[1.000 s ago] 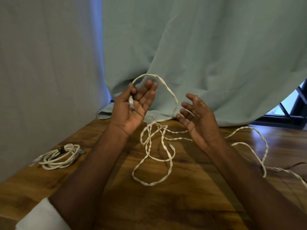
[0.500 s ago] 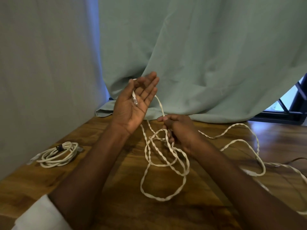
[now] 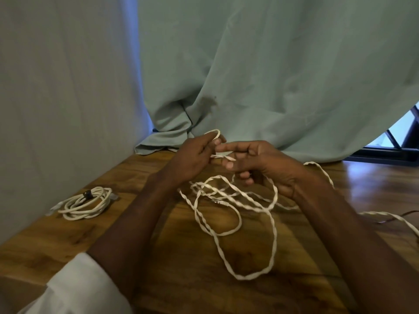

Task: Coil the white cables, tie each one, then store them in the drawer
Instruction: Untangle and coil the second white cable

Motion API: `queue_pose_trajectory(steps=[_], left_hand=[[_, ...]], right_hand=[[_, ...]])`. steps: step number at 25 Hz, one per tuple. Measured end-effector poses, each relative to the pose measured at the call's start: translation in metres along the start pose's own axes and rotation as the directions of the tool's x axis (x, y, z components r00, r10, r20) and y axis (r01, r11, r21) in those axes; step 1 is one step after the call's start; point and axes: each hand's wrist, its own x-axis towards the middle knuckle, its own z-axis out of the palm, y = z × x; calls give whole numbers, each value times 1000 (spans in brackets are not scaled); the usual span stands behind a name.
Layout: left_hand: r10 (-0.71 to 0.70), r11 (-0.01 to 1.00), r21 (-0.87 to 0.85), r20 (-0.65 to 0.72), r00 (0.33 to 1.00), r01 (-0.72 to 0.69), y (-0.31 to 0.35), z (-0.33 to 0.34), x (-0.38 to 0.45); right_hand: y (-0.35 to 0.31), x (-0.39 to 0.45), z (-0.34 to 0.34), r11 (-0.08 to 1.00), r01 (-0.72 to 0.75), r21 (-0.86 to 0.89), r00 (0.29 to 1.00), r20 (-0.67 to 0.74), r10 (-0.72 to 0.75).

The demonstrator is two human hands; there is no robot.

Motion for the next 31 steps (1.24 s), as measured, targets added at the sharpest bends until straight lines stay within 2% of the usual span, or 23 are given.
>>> queue_pose_trajectory(steps=[3,5,7,8,10,11,13,16,18,20,23,25,27,29,31], left_hand=[[-193,976,-80,88,977,200,-3,-1,-4],[-205,937,-259,135,969,234,2,0,-4],[-185,831,-491,199,962,261,12,-1,-2],[-168,733,-616,247,954,288,18,-2,0],[-132,508,-780,348,928,365,30,-4,1],[-128,427,-813,379,916,396,34,-3,2],[-163,346,-839,387,907,420,34,2,4],[-242,307,-845,375,895,437,26,4,9],[-278,291,-835,393,876,467,21,2,12],[-302,317,-792,438,847,523,21,0,13],[-309,488,-714,396,864,502,24,3,7],[-302,515,-697,397,867,499,26,3,3],[-284,490,-700,436,854,520,28,1,2],[-267,413,-715,497,826,564,28,-2,4],[-215,334,-742,540,813,581,25,-4,4]], right_hand=[[-7,-1,-26,964,215,158,957,-229,-176],[-5,3,-36,910,279,307,931,-319,-178],[4,8,-39,865,285,413,934,-324,-153],[10,12,-38,854,271,444,937,-325,-129],[24,23,-36,877,216,430,927,-372,-46],[30,27,-34,915,177,363,908,-420,-9],[40,35,-28,988,68,140,851,-525,16],[45,39,-17,1000,6,-9,836,-548,-10],[42,40,-14,977,-34,-209,842,-533,-85],[41,37,-11,889,6,-458,866,-442,-234],[42,31,-4,666,168,-727,867,-213,-451],[44,32,-2,588,213,-781,804,-201,-559],[42,34,-3,588,182,-788,779,-250,-576],[40,32,-5,711,179,-680,825,-290,-486],[33,27,-3,857,201,-475,887,-283,-365]])
